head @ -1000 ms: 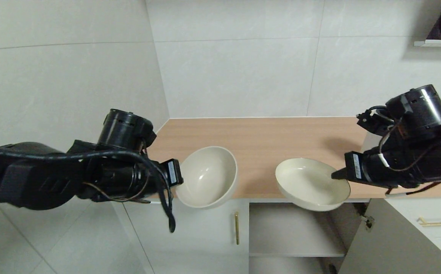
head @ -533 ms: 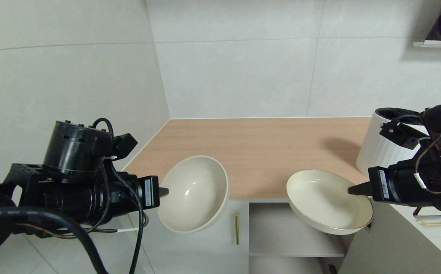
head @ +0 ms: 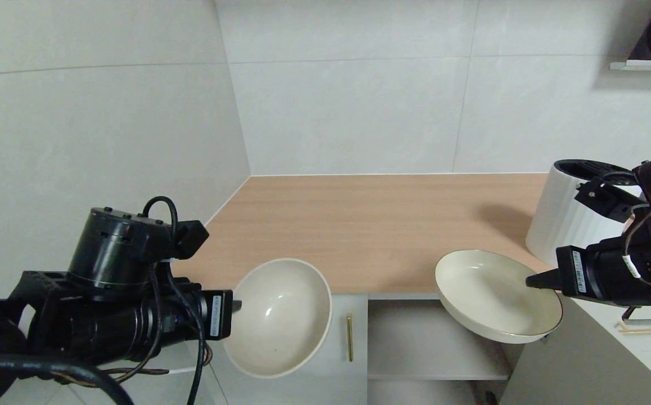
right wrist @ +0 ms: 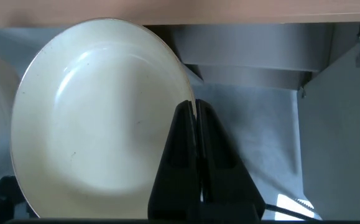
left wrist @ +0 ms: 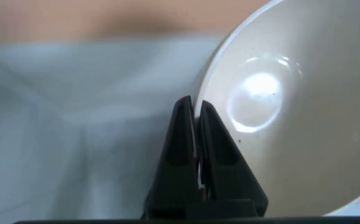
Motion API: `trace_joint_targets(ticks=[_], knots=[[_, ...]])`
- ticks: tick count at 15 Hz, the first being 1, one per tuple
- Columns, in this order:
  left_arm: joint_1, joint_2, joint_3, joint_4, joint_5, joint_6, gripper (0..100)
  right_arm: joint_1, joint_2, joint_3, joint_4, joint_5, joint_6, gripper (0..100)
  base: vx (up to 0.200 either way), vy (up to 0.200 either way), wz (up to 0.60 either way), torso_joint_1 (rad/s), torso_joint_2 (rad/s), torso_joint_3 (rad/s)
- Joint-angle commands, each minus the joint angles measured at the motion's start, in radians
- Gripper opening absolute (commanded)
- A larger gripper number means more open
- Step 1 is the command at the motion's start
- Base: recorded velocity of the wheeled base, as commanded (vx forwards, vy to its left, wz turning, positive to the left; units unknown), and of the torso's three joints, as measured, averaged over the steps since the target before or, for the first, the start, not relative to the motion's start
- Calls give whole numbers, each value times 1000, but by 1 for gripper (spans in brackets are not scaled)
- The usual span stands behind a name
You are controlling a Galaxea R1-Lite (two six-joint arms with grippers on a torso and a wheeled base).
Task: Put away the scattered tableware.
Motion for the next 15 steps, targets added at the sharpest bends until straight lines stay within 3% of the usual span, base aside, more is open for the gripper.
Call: trace_joint_targets(ticks=[1, 3, 9, 15], knots=[[-15, 6, 1, 37, -30, 19, 0, -2, 6, 0, 0, 0, 0, 0, 0, 0, 0, 0, 0, 0], [-13, 34, -11, 58, -78, 14, 0, -4, 18, 11, -2, 0, 1, 0, 0, 0, 0, 0, 0, 0], [-13, 59, -25, 61, -79, -7, 0, -25, 46, 26, -9, -1, -3, 0, -33, 0, 0, 0, 0, 0], [-13, 59, -25, 57, -76, -7, 0, -18, 126, 37, -9, -110, -8, 0, 0, 0, 0, 0, 0, 0]])
